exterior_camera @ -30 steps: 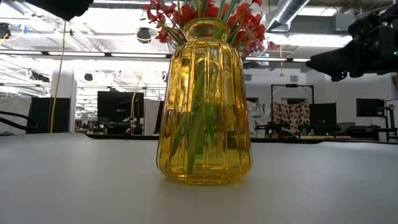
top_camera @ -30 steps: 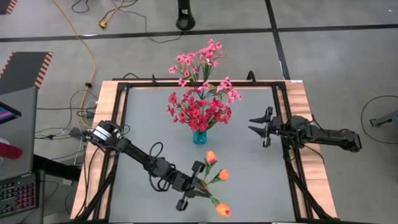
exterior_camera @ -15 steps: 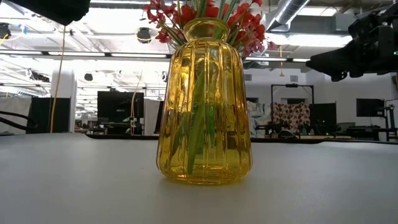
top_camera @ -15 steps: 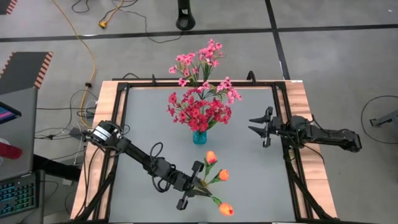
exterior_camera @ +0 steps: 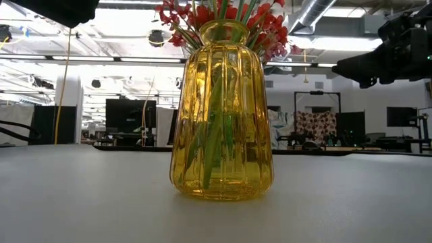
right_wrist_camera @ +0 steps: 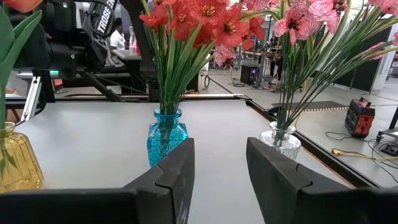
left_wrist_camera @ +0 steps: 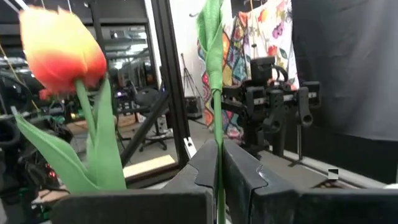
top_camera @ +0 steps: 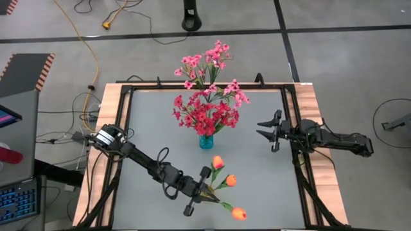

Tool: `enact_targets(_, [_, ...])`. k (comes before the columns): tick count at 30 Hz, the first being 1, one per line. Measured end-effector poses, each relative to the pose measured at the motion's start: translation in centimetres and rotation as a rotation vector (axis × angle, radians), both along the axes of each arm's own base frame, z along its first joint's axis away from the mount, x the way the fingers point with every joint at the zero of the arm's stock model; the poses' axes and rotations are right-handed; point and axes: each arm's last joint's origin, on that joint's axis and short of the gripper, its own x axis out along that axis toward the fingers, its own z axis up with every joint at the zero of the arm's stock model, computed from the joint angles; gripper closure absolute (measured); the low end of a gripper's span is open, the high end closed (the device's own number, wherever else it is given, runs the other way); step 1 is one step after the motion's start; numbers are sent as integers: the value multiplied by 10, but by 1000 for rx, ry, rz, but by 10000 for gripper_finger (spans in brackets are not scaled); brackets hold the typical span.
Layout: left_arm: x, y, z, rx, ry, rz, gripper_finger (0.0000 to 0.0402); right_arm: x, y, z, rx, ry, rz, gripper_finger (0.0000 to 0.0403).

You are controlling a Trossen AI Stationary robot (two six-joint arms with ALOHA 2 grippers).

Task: Sort flowers into vase by color
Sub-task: Put the orange flower into the yellow vase

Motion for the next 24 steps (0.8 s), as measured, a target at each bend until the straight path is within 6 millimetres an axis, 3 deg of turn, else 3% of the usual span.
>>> enact_targets(24, [1,-1,-6,6,63,62,401,0,0,0,0,0,0,232])
